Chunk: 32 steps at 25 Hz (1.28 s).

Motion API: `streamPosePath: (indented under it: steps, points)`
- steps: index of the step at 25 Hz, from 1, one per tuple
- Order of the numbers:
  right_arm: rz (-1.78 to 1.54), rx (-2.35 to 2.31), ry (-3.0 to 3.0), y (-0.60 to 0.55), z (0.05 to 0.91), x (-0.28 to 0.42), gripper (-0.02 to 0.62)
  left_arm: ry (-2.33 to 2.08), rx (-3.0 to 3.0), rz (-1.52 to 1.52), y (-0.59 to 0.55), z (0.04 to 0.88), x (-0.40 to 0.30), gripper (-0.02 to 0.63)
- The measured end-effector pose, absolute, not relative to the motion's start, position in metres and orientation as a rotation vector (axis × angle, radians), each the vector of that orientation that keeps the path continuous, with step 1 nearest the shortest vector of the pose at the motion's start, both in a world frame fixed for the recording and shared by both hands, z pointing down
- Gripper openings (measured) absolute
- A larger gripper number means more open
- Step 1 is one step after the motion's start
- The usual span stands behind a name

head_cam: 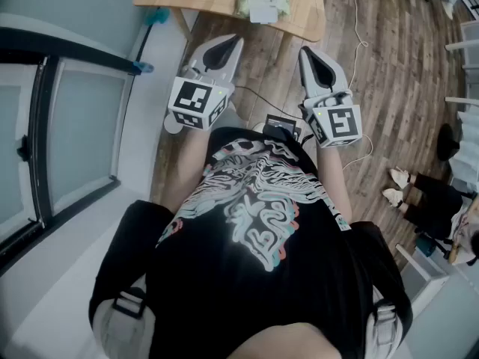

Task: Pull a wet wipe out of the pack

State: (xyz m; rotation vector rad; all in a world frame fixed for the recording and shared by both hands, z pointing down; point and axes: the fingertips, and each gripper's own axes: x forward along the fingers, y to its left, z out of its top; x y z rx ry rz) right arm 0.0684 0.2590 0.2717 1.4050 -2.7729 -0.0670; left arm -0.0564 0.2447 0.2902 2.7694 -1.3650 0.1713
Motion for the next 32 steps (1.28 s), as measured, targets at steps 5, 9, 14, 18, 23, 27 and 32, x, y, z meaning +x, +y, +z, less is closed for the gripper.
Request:
streamPosePath:
  steps: [5,9,14,18,23,27,32]
  points:
    - [0.005,1.383,-2.796,0.259,0.276,0.067,-0.002,-1.369,2.806,0.202,0.247,0.288,-0.054,-0.014]
    - [-0.041,1.393,-2.732,0.259,0.279,0.068,-0.002,-1.381,2.810,0.232,0.250,0.288,-0.053,-0.014]
    - [-0.073,1.447,-2.692,0.261,0.281,0.080,-0.002,-1.405,2.762,0.210,0.254,0.290,-0.054,-0.014]
    - [-0.057,1.451,-2.744,0.266,0.275,0.084,-0.002,-1.415,2.695,0.232,0.255,0.299,-0.059,-0.014]
    - [-0.072,1.433,-2.758,0.270,0.274,0.083,-0.002,-1.474,2.704,0.254,0.258,0.296,-0.056,-0.014]
    - [-0.089,1.414,-2.784,0.270,0.274,0.081,-0.002,-1.457,2.755,0.097,0.261,0.279,-0.054,-0.015]
    - [-0.063,1.412,-2.786,0.258,0.278,0.084,-0.002,-1.443,2.774,0.151,0.249,0.286,-0.049,-0.014]
